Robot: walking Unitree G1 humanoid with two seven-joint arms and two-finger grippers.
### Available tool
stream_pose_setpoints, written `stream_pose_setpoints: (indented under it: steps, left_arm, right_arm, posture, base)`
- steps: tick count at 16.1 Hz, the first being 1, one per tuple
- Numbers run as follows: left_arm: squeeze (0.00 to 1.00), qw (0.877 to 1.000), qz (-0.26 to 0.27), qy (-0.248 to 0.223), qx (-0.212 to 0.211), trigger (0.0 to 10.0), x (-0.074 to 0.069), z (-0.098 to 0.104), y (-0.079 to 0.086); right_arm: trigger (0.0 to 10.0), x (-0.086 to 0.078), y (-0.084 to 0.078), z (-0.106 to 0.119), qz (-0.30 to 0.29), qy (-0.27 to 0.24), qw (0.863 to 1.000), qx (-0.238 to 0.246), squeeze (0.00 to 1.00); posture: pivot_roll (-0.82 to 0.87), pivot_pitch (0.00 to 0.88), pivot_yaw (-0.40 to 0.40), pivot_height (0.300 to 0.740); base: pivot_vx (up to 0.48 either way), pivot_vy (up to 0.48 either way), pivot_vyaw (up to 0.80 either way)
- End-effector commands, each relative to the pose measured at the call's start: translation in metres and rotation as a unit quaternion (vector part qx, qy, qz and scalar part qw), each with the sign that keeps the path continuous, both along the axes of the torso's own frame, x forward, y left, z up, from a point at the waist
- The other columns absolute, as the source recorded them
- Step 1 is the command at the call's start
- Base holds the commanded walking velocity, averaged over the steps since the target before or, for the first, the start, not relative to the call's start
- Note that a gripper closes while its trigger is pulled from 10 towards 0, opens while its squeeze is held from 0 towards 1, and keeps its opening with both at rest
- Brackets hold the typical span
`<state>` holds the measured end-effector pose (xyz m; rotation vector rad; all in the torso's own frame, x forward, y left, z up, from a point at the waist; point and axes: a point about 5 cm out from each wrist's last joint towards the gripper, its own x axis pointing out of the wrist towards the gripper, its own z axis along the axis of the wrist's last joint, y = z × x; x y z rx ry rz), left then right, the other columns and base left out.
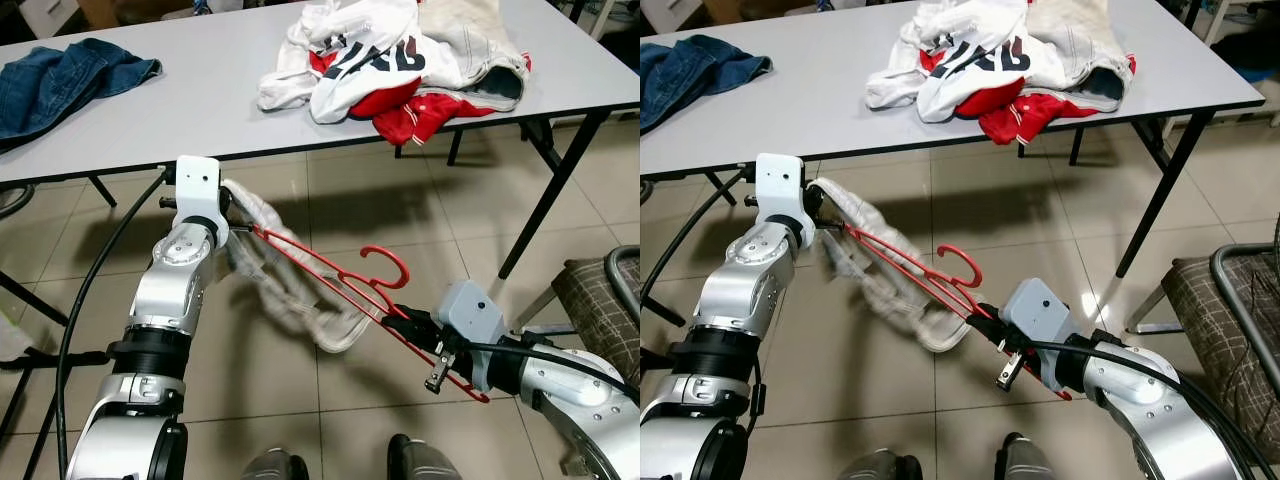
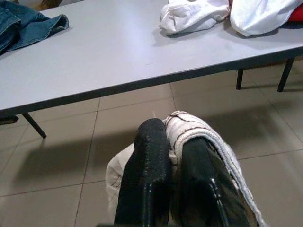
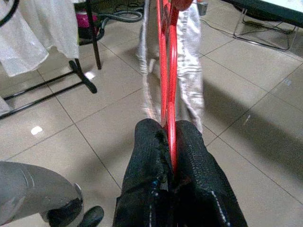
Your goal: Hang hanger
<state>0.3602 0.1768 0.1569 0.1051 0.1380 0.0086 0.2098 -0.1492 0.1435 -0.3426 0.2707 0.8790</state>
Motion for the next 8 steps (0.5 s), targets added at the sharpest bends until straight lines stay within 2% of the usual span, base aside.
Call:
stream_pose_setpoints:
  steps: [1, 3, 6, 8]
  left_arm:
    - [0.00, 0.999, 0.005, -0.040, 0.006, 10.0, 0.003, 0.019, 0.003]
    - [0.00, 0.999, 0.003, -0.044, 0.002, 10.0, 0.001, 0.022, 0.004]
    - [0.00, 0.998, -0.015, -0.059, 0.009, 10.0, -0.001, 0.029, -0.004]
    - [0.00, 0.998, -0.014, -0.059, 0.012, 10.0, 0.000, 0.030, -0.007]
  right_arm:
    - [10.0, 0.005, 0.003, -0.006, -0.008, 0.011, 1.000, -0.010, 0.00]
    - [10.0, 0.019, 0.007, -0.019, -0.049, 0.033, 0.998, -0.025, 0.00]
    - [10.0, 0.025, 0.015, -0.025, -0.010, 0.048, 0.998, -0.036, 0.00]
    - [10.0, 0.033, 0.016, -0.023, -0.006, 0.054, 0.998, -0.038, 0.00]
  posture:
    - [-0.15, 0.051, 0.116, 0.740]
    - [-0.15, 0.044, 0.097, 0.740]
    - [-0.13, 0.036, 0.047, 0.740]
    - [-0.13, 0.039, 0.024, 0.740]
  base:
    - [0.000, 0.000, 0.00]
    - [0.000, 0.000, 0.00]
    - [0.000, 0.000, 0.00]
    - [0.000, 0.000, 0.00]
